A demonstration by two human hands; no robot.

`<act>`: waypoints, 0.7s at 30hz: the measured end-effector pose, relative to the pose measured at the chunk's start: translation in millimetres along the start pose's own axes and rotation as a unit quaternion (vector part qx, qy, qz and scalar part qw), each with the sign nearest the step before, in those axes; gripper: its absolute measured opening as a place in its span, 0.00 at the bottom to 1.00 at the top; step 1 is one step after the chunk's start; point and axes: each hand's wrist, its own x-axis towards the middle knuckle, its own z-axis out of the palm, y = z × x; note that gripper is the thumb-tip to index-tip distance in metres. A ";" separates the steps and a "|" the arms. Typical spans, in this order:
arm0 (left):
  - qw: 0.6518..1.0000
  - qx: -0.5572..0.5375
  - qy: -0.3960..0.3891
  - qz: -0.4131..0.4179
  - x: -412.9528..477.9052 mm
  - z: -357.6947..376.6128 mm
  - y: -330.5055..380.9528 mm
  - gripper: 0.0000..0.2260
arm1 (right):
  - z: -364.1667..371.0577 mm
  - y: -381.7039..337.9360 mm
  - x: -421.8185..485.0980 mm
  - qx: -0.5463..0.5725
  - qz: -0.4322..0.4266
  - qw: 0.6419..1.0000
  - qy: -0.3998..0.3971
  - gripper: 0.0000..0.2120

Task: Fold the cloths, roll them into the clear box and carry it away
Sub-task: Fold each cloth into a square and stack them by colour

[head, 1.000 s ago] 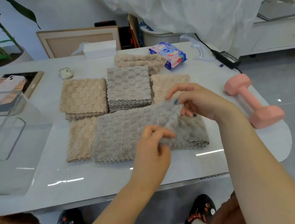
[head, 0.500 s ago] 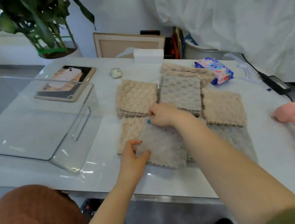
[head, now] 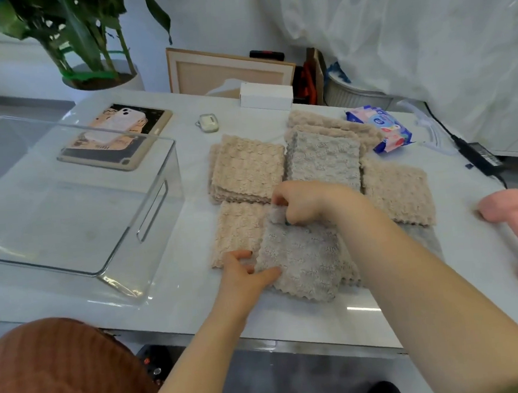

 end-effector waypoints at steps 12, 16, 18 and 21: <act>0.939 0.202 -0.239 0.144 -31.1 79.5 82.0 0.07 | 10.4 121.1 -183.6 0.292 0.102 0.929 0.202 0.09; 0.889 0.182 -0.173 0.382 -16.2 148.6 78.3 0.17 | 24.5 173.1 -210.2 0.403 0.065 0.836 0.367 0.14; 0.847 0.222 -0.200 0.440 -4.0 169.4 63.4 0.15 | 37.6 195.0 -212.2 0.477 0.048 0.788 0.387 0.20; 0.833 0.324 -0.246 0.376 14.2 182.4 32.6 0.15 | 74.7 223.4 -194.9 0.552 0.112 0.751 0.344 0.22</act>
